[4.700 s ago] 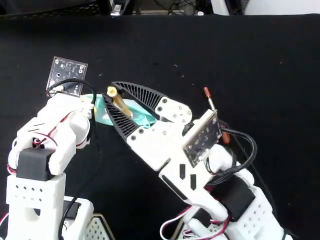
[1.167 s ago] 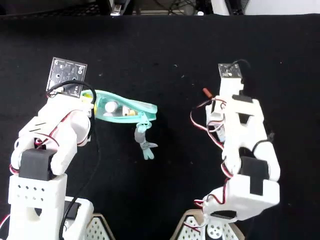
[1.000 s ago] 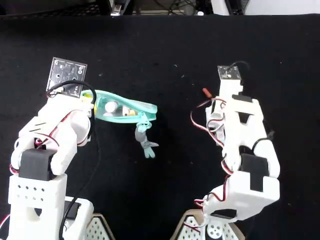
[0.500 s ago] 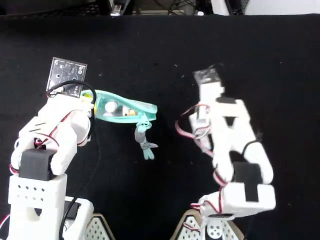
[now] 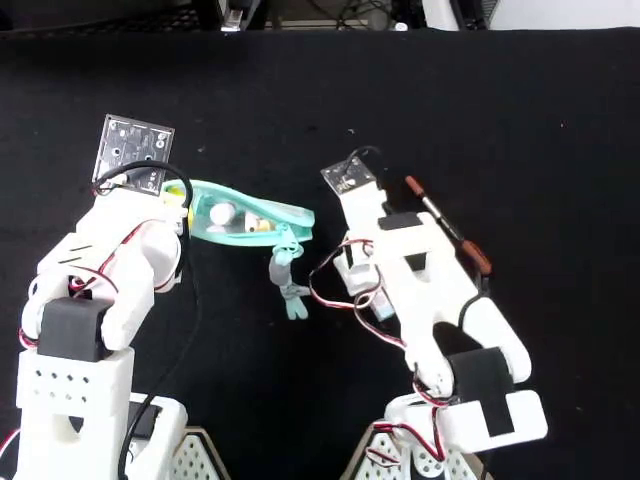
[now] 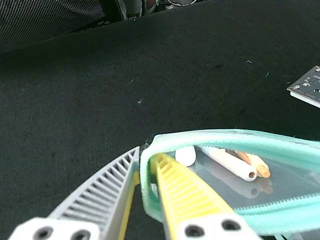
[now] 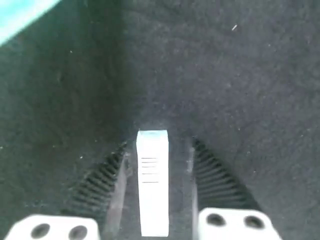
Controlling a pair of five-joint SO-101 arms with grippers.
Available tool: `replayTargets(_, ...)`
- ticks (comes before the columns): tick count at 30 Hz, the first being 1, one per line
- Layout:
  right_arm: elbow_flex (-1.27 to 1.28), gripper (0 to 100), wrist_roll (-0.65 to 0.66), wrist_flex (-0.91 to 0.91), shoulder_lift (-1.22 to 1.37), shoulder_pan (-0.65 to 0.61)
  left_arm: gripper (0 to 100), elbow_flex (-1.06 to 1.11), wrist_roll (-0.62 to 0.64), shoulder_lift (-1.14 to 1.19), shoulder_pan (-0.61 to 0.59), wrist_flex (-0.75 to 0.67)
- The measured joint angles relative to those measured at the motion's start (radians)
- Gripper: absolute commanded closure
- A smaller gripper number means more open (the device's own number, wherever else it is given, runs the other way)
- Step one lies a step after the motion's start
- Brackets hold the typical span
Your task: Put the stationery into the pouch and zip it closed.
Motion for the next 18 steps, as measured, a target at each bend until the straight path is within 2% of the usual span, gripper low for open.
replayTargets(6,0.0,84.8,0.0,0.003,0.0,0.0,96,0.0,0.0,0.0,0.0,0.0)
replayTargets(11,-0.048,84.9,0.029,0.092,0.003,-0.005,96,0.0,0.0,0.0,0.0,0.0)
replayTargets(18,-0.161,85.0,0.049,0.138,0.157,-0.005,96,0.0,0.0,0.0,0.0,0.0)
